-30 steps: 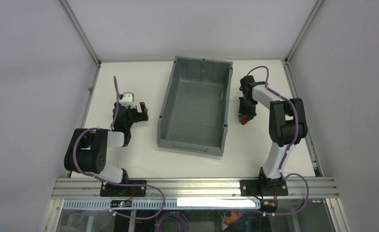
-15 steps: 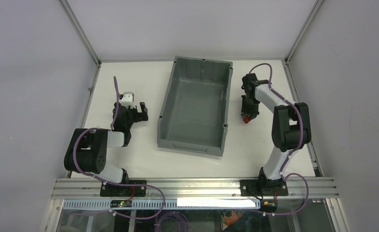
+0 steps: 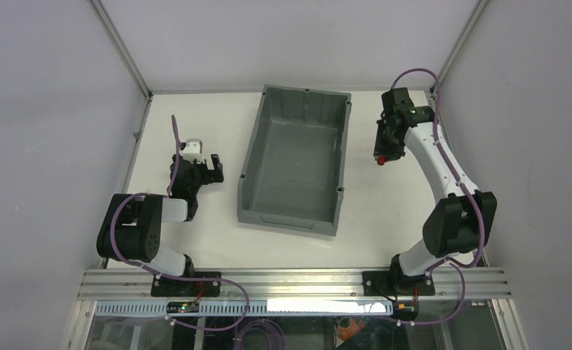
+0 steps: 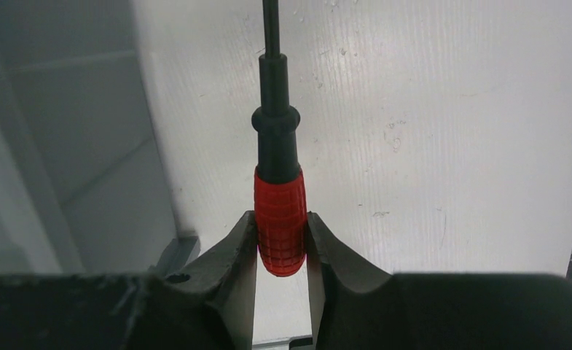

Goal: Put the screwdriver in the bin
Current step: Place the screwdriver in the bin.

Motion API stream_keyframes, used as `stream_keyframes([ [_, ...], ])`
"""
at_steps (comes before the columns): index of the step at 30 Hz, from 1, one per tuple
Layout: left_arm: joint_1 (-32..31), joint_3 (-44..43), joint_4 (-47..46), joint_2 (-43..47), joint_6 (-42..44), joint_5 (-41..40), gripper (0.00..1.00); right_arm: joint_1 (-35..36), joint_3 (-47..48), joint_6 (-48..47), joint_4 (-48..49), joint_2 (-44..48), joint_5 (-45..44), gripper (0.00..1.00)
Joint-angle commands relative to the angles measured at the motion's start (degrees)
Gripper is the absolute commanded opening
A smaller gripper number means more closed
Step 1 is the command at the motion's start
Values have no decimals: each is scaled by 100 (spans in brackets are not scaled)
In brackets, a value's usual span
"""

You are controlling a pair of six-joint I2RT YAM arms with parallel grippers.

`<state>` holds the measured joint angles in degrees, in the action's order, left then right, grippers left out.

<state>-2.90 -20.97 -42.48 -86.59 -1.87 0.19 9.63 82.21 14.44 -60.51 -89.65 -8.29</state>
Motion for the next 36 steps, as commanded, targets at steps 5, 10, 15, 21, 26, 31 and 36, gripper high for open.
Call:
stream_keyframes([
  [5,35,-100,-340,28,134,96,99,140,1063,195,-811,639,218,0],
  [10,34,-100,-341,32,134,91,99,344,1612,294,-1112,704,296,0],
  [15,27,-100,-340,29,135,97,99,695,2151,512,-1294,689,355,0],
  [21,35,-100,-341,35,134,101,99,1413,2823,817,-1526,453,211,0],
  [26,34,-100,-340,32,134,97,99,1992,3255,1059,-1671,146,-8,0],
  [31,34,-100,-344,30,134,93,99,2489,3469,1256,-1715,-171,-230,0],
  [36,30,-100,-340,33,134,102,99,3016,3661,1403,-1707,-561,-422,0],
])
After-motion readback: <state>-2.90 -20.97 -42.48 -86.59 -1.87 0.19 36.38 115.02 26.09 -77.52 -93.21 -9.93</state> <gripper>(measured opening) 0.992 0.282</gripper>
